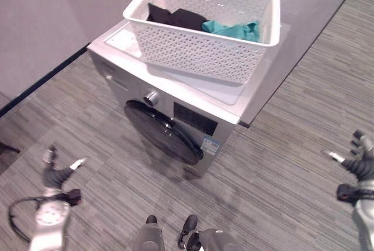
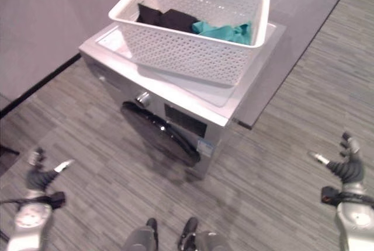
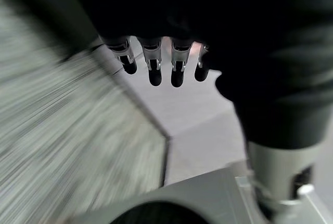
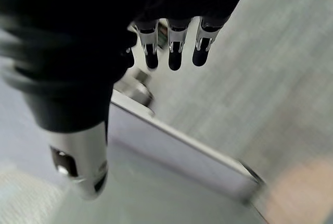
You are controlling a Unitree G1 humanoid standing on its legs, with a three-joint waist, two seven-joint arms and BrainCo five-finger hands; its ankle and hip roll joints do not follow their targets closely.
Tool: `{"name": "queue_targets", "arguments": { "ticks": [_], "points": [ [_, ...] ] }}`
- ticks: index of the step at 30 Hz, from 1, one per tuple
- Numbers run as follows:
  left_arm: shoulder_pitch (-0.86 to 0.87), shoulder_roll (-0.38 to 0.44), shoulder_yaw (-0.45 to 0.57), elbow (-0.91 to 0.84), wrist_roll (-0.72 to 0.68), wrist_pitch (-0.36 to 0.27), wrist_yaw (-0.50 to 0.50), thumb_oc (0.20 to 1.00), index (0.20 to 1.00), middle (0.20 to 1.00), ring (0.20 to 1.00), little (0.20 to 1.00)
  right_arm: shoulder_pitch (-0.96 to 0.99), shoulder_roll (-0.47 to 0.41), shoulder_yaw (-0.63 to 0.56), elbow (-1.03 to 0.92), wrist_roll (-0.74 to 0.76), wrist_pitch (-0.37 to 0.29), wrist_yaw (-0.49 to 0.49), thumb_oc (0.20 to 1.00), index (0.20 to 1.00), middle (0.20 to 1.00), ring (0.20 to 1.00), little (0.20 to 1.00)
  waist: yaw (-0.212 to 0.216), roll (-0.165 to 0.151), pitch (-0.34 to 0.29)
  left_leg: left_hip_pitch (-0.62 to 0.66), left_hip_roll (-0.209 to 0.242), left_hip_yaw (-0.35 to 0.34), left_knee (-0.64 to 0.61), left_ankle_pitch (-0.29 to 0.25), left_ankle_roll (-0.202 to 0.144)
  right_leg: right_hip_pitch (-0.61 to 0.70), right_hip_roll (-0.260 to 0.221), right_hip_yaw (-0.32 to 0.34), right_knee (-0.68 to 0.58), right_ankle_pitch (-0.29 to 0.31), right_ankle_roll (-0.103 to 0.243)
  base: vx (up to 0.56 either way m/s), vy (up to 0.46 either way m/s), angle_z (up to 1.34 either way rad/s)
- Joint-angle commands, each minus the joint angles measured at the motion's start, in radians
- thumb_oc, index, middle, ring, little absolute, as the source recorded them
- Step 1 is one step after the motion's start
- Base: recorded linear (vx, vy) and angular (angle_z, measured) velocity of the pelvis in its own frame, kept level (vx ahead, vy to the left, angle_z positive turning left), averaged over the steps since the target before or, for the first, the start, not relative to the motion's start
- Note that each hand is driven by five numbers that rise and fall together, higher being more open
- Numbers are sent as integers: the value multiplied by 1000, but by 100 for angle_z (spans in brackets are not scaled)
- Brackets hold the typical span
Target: Grab the laundry basket,head to the washer,open it,put in the laundry and shut it.
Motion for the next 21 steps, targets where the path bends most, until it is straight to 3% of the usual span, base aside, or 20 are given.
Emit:
{"name": "queue_targets", "arguments": {
  "ticks": [1,3,5,7,8,9,10,11,12,13,14,15,16,19,21],
  "points": [
    [21,28,-26,-25,-15,-23,-63,1000,1000,1000,1000,1000,-14,-8,24,-1,23,-20,60,1000,1000,1000,1000,1000,33,-11,-14,-23,76,-4,6,-2,0,84,-41,153,-106,-69,113,-22,22,73],
    [31,18,-52,-9,-21,-23,-67,1000,1000,1000,1000,1000,-15,-10,59,6,20,-19,72,1000,1000,1000,1000,1000,44,-11,-9,-23,77,-39,-22,17,-13,86,-43,157,-104,-68,116,-9,47,6],
    [34,7,-115,40,-19,-13,-89,1000,1000,1000,1000,1000,-19,-20,84,32,31,-28,87,1000,1000,1000,1000,1000,26,-9,-8,-15,178,16,-139,146,-59,84,-65,109,-90,-78,118,-34,114,12],
    [36,24,-122,42,-3,-6,-91,1000,1000,1000,1000,1000,-22,-18,94,39,20,-27,72,1000,1000,1000,1000,1000,27,-1,-9,-20,224,19,-213,221,-80,88,-76,99,-88,-87,123,26,158,83],
    [34,30,-123,47,-2,-5,-82,1000,1000,1000,1000,1000,-34,-17,107,48,16,-26,65,1000,1000,1000,1000,1000,37,4,-9,-19,225,-21,-217,240,-87,90,-81,109,-88,-88,127,67,273,82],
    [37,38,-106,34,-12,-14,-68,1000,1000,1000,1000,1000,-66,-21,141,48,-2,-25,61,1000,1000,1000,1000,1000,60,16,-6,-15,164,-188,-140,170,-78,78,-98,151,-86,-67,143,48,221,17],
    [39,37,-105,34,-12,-14,-68,1000,1000,1000,1000,1000,-65,-21,141,47,-2,-25,61,1000,1000,1000,1000,1000,58,17,-5,-18,163,-191,-134,166,-77,80,-98,150,-86,-67,144,48,271,-15],
    [37,35,-108,43,-3,-24,-57,1000,1000,1000,1000,1000,-76,-17,162,52,-7,-27,63,1000,1000,1000,1000,1000,65,24,-9,2,120,-245,-105,131,-87,78,-109,169,-87,-54,147,31,113,-14],
    [37,35,-108,43,-3,-24,-57,1000,1000,1000,1000,1000,-76,-17,162,52,-7,-27,63,1000,1000,1000,1000,1000,65,24,-9,2,120,-245,-105,131,-87,78,-109,169,-87,-54,147,74,316,-13],
    [47,35,-112,41,7,-33,-53,1000,1000,1000,1000,1000,-98,-13,187,55,-22,-25,66,1000,1000,1000,1000,1000,73,32,-10,23,46,-316,-44,53,-84,78,-136,193,-85,-24,162,-13,392,-12],
    [44,35,-118,39,-1,-36,-53,1000,1000,1000,1000,1000,-123,-9,205,57,-37,-23,62,1000,1000,1000,1000,1000,81,34,-4,0,-27,-370,1,32,-69,58,-162,205,-80,15,174,-17,531,-25],
    [50,26,-125,35,-14,-42,-57,1000,1000,1000,1000,1000,-143,-8,229,62,-54,-23,67,1000,1000,1000,1000,1000,84,43,-8,23,-69,-394,-41,-53,-50,42,-170,225,-71,20,190,-54,474,-42],
    [64,8,-127,29,-25,-42,-68,1000,1000,1000,1000,1000,-148,-3,244,63,-92,-13,75,1000,1000,1000,1000,1000,80,54,-13,56,-76,-364,-78,-108,-34,34,-178,247,-62,24,203,-40,514,-47],
    [19,9,-189,34,-28,-46,-72,1000,1000,1000,1000,1000,-225,25,336,105,-184,9,71,1000,1000,1000,1000,1000,79,65,-6,53,-143,-322,-81,-152,23,-44,-249,306,-48,110,256,-108,492,-69],
    [5,28,-201,21,-19,-45,-73,1000,1000,1000,1000,1000,-262,51,379,148,-211,22,85,1000,1000,1000,1000,1000,81,59,10,31,-151,-276,-80,-149,36,-70,-276,300,-58,144,276,-193,271,-70]
  ]
}}
